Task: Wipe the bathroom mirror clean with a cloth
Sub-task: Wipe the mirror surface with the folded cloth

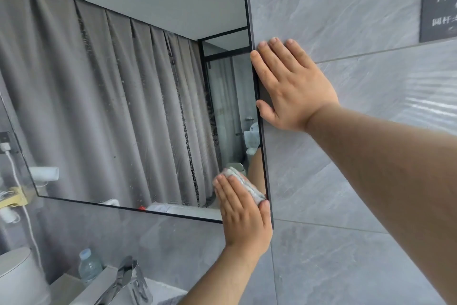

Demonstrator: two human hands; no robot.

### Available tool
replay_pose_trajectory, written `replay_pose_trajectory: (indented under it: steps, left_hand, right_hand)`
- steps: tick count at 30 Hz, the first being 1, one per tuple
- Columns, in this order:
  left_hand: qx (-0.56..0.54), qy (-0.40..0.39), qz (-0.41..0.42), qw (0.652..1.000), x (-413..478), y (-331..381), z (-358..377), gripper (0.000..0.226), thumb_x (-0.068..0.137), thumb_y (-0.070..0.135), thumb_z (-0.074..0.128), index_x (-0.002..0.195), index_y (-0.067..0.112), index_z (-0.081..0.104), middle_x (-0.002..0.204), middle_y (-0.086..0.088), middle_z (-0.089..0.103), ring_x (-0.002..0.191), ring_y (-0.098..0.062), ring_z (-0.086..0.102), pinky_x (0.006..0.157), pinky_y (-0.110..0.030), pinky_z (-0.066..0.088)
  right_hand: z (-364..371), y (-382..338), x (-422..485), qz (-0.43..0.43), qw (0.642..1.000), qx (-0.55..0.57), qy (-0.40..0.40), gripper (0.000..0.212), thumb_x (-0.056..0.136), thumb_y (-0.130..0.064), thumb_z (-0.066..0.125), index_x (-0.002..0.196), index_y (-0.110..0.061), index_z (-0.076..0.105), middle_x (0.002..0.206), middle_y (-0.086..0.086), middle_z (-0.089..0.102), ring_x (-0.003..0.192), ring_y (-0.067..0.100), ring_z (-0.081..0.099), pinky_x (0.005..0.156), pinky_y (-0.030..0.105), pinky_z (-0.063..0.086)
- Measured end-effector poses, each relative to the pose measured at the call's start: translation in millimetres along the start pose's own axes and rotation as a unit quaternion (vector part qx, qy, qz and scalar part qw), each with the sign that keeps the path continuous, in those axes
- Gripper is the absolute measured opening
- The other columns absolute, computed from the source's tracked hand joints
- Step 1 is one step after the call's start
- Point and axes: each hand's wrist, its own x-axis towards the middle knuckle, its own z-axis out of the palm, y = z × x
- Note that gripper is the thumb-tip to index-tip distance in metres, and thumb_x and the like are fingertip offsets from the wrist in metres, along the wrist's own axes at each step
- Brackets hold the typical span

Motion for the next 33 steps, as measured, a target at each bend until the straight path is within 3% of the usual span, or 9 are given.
replay_pose_trajectory:
  steps: [2, 4, 6, 11, 17, 20, 25, 29, 33]
  left_hand:
    - [-0.01, 0.024, -0.004, 1.0, 35, 14, -22, 0.086, 0.093, 0.042, 0.031, 0.148, -0.018, 0.005, 0.155, -0.04, -0.001, 0.146, -0.052, 0.004, 0.122, -0.05, 0.004]
    - [-0.035, 0.027, -0.024, 0.999, 75, 29, -50, 0.089, 0.091, 0.048, 0.021, 0.149, -0.012, -0.008, 0.157, -0.034, -0.014, 0.149, -0.044, -0.01, 0.122, -0.043, -0.01]
    - [-0.057, 0.041, -0.041, 0.997, 120, 42, -77, 0.089, 0.091, 0.052, 0.015, 0.15, -0.007, -0.017, 0.158, -0.029, -0.021, 0.149, -0.038, -0.018, 0.121, -0.041, -0.013]
    - [-0.057, 0.082, -0.033, 0.994, 195, 59, -124, 0.082, 0.102, 0.038, 0.036, 0.151, -0.005, -0.013, 0.16, -0.027, -0.017, 0.149, -0.036, -0.017, 0.123, -0.044, -0.007]
    - [-0.023, 0.048, 0.04, 0.998, 160, 23, -108, 0.082, 0.095, 0.052, 0.009, 0.151, -0.002, -0.018, 0.16, -0.024, -0.021, 0.149, -0.033, -0.02, 0.122, -0.04, -0.011]
    - [0.023, 0.03, 0.107, 0.994, 108, -9, -80, 0.075, 0.101, 0.046, 0.002, 0.151, -0.009, -0.008, 0.159, -0.031, -0.011, 0.15, -0.041, -0.01, 0.124, -0.051, 0.003]
    - [0.078, -0.016, 0.271, 0.959, 36, -62, -42, 0.071, 0.103, 0.039, 0.02, 0.15, -0.012, 0.011, 0.157, -0.036, 0.009, 0.148, -0.048, 0.011, 0.114, -0.059, 0.026]
    - [0.075, -0.02, 0.289, 0.954, 45, -60, -49, 0.069, 0.103, 0.039, 0.022, 0.149, -0.013, 0.018, 0.156, -0.036, 0.016, 0.148, -0.046, 0.015, 0.114, -0.059, 0.028]
    - [0.053, 0.01, 0.248, 0.967, 96, -38, -70, 0.066, 0.104, 0.035, 0.012, 0.151, -0.012, 0.01, 0.159, -0.033, 0.004, 0.15, -0.043, 0.003, 0.12, -0.056, 0.016]
  right_hand:
    - [-1, 0, -1, 0.0, 1.0, -0.003, -0.003, 0.082, 0.091, -0.049, 0.032, 0.154, 0.002, 0.023, 0.157, 0.027, 0.029, 0.147, 0.044, 0.024, 0.123, 0.054, 0.013]
    - [-1, 0, 0, 0.0, 1.0, -0.002, -0.004, 0.082, 0.09, -0.049, 0.032, 0.154, 0.002, 0.023, 0.157, 0.027, 0.029, 0.147, 0.043, 0.024, 0.123, 0.054, 0.013]
    - [-1, -1, 0, 0.002, 1.0, 0.0, -0.003, 0.082, 0.091, -0.049, 0.031, 0.154, 0.003, 0.025, 0.157, 0.027, 0.03, 0.147, 0.043, 0.026, 0.123, 0.053, 0.013]
    - [-1, -2, 0, 0.009, 1.0, 0.011, 0.0, 0.079, 0.094, -0.05, 0.025, 0.152, 0.003, 0.029, 0.156, 0.026, 0.032, 0.146, 0.043, 0.028, 0.122, 0.054, 0.016]
    - [-2, -1, 0, 0.006, 1.0, 0.006, -0.001, 0.079, 0.092, -0.049, 0.029, 0.153, 0.003, 0.028, 0.156, 0.026, 0.032, 0.146, 0.043, 0.028, 0.122, 0.054, 0.017]
    - [-1, 0, -1, 0.004, 1.0, -0.002, -0.006, 0.081, 0.09, -0.048, 0.033, 0.153, 0.002, 0.026, 0.156, 0.026, 0.032, 0.146, 0.043, 0.028, 0.122, 0.053, 0.015]
    - [-2, -1, 0, 0.004, 1.0, -0.008, -0.005, 0.081, 0.091, -0.048, 0.032, 0.153, 0.002, 0.027, 0.156, 0.026, 0.033, 0.145, 0.043, 0.029, 0.122, 0.054, 0.015]
    - [-1, 0, 0, 0.004, 1.0, -0.01, -0.005, 0.081, 0.09, -0.049, 0.034, 0.153, 0.002, 0.027, 0.156, 0.026, 0.033, 0.145, 0.043, 0.029, 0.122, 0.054, 0.016]
    - [1, 0, 0, 0.007, 1.0, -0.008, -0.005, 0.081, 0.09, -0.049, 0.036, 0.154, 0.001, 0.026, 0.156, 0.025, 0.033, 0.146, 0.042, 0.029, 0.122, 0.053, 0.016]
